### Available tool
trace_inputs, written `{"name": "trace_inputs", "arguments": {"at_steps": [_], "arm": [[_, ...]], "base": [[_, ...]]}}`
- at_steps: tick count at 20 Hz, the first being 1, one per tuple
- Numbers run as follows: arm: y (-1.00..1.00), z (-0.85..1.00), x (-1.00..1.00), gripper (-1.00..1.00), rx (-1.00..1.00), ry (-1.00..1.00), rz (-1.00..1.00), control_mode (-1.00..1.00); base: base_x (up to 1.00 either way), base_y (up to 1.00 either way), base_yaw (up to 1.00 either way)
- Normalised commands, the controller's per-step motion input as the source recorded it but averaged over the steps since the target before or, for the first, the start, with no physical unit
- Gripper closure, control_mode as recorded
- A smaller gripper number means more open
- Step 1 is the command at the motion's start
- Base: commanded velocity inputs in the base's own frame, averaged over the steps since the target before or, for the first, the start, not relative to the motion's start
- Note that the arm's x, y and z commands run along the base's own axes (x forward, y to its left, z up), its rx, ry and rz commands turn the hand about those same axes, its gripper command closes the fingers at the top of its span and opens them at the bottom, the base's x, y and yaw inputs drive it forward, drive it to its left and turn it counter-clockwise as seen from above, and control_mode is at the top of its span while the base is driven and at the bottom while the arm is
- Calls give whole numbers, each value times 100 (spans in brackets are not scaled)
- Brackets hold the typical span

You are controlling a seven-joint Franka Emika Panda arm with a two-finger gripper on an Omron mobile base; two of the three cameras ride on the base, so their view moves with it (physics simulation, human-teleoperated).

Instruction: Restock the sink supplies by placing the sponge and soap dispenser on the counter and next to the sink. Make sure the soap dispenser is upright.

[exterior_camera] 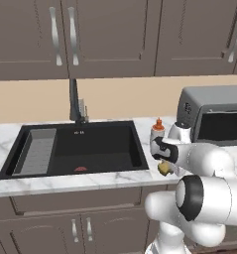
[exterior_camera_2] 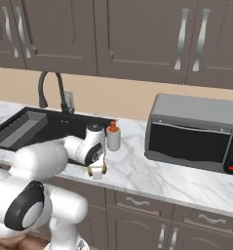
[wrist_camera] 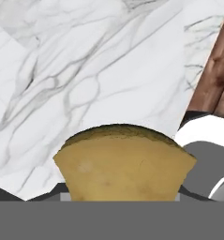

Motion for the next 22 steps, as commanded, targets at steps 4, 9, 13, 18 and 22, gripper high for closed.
{"name": "trace_inputs", "arguments": {"at_steps": [4,9,13,18,22], "arm": [[0,-19,22,100,0,0,0,-100],[0,-20,29,100,0,0,0,-100],[0,-19,38,100,0,0,0,-100],[0,-18,43,-100,0,0,0,-100],[0,-10,43,-100,0,0,0,-100]], "base": [[0,0,0],[0,0,0],[0,0,0],[0,0,0],[0,0,0]]}}
